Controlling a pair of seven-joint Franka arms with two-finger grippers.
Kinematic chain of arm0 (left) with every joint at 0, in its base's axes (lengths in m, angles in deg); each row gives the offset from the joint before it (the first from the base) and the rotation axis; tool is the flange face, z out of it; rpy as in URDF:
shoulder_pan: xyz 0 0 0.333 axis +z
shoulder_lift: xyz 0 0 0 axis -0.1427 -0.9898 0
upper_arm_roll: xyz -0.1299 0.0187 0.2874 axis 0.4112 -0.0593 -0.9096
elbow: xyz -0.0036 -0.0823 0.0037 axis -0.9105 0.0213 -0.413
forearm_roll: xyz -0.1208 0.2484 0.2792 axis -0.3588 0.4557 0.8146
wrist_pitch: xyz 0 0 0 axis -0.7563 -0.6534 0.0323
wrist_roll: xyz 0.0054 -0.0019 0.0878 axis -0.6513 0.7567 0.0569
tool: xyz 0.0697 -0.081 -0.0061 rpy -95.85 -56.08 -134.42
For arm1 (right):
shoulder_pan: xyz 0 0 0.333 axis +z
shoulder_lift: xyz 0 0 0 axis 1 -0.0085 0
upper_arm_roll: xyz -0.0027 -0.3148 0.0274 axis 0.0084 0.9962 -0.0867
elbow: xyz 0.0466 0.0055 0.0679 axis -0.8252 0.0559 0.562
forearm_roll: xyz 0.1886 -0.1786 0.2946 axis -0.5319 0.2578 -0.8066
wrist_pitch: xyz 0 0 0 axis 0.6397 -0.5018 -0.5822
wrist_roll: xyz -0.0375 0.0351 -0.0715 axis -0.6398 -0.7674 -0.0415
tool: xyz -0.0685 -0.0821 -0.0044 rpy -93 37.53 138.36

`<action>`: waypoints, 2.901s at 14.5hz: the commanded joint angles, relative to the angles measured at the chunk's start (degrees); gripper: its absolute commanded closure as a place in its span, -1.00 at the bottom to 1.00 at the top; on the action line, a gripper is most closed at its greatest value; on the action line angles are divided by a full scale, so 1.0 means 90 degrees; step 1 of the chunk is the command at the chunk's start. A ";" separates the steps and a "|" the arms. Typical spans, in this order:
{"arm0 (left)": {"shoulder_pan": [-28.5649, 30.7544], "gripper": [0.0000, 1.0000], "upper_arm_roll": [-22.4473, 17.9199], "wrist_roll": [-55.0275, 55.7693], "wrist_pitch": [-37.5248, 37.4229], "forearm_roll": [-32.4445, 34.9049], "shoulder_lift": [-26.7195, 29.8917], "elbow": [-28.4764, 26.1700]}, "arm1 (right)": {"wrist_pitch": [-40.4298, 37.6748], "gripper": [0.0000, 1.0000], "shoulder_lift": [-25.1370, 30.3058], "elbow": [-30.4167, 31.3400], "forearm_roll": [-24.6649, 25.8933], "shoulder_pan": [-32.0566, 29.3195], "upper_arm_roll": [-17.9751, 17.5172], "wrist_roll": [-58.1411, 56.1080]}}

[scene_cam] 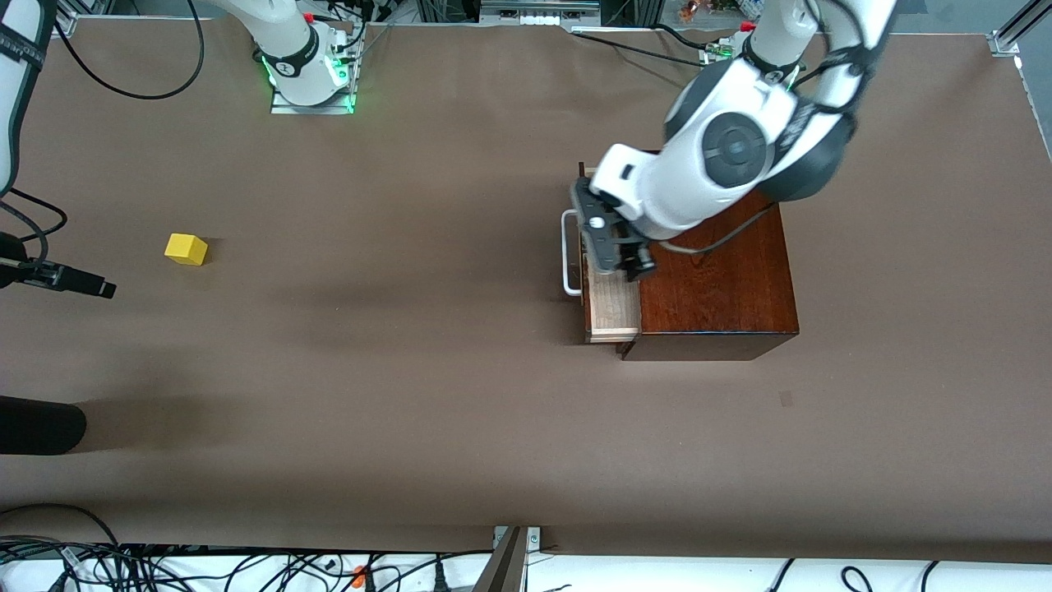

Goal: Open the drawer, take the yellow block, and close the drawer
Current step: 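Push the drawer handle with the left gripper to close the drawer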

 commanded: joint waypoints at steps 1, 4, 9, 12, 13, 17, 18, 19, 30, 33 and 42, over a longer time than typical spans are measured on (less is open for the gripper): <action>-0.0463 -1.00 0.0055 -0.0507 0.0511 0.0341 -0.0498 0.0274 | -0.0148 -1.00 0.0285 -0.0067 0.0400 0.0369 0.0037 0.0803; -0.0767 -1.00 0.0055 -0.0761 0.0894 0.0936 -0.0880 0.0274 | -0.0576 -1.00 0.0529 -0.0164 0.0449 0.0312 -0.0079 0.1030; -0.0924 -1.00 0.0055 -0.1171 0.0856 0.0977 -0.1202 0.0177 | -0.0743 -1.00 0.1223 -0.0136 0.1394 -0.2007 -0.3021 0.1166; -0.0934 -1.00 0.0065 -0.1407 0.0904 0.0967 -0.1349 0.0196 | -0.0743 -1.00 0.1400 -0.0019 0.2011 -0.2842 -0.4287 0.1713; -0.0963 -1.00 0.0065 -0.1417 0.0904 0.0967 -0.1359 0.0186 | -0.0743 -1.00 0.1419 0.0020 0.2002 -0.2940 -0.4395 0.1724; -0.0973 -1.00 0.0045 -0.1427 0.0856 0.1016 -0.1428 0.0147 | -0.0431 -1.00 0.1527 0.0303 0.2012 -0.3126 -0.4690 0.1578; -0.0973 -1.00 0.0045 -0.1417 0.0836 0.1200 -0.1428 0.0128 | -0.0431 -1.00 0.1527 0.0304 0.2012 -0.3126 -0.4690 0.1306; -0.0963 -1.00 0.0055 -0.1417 0.0807 0.1366 -0.1428 0.0128 | -0.0421 -1.00 0.1527 0.0304 0.1954 -0.3126 -0.4680 0.0830; -0.0632 -1.00 -0.0053 -0.1407 0.0065 0.1544 -0.1320 0.0176 | -0.0392 -1.00 0.1527 0.0284 0.1943 -0.3107 -0.4680 0.0718; -0.0485 -1.00 -0.0053 -0.1407 -0.0053 0.1553 -0.1242 0.0196 | -0.0411 -1.00 0.1527 0.0284 0.1963 -0.3097 -0.4690 0.0718; -0.0250 -1.00 -0.0062 -0.1407 -0.0297 0.1553 -0.1164 0.0206 | -0.0392 -1.00 0.1517 0.0274 0.1982 -0.3078 -0.4699 0.0718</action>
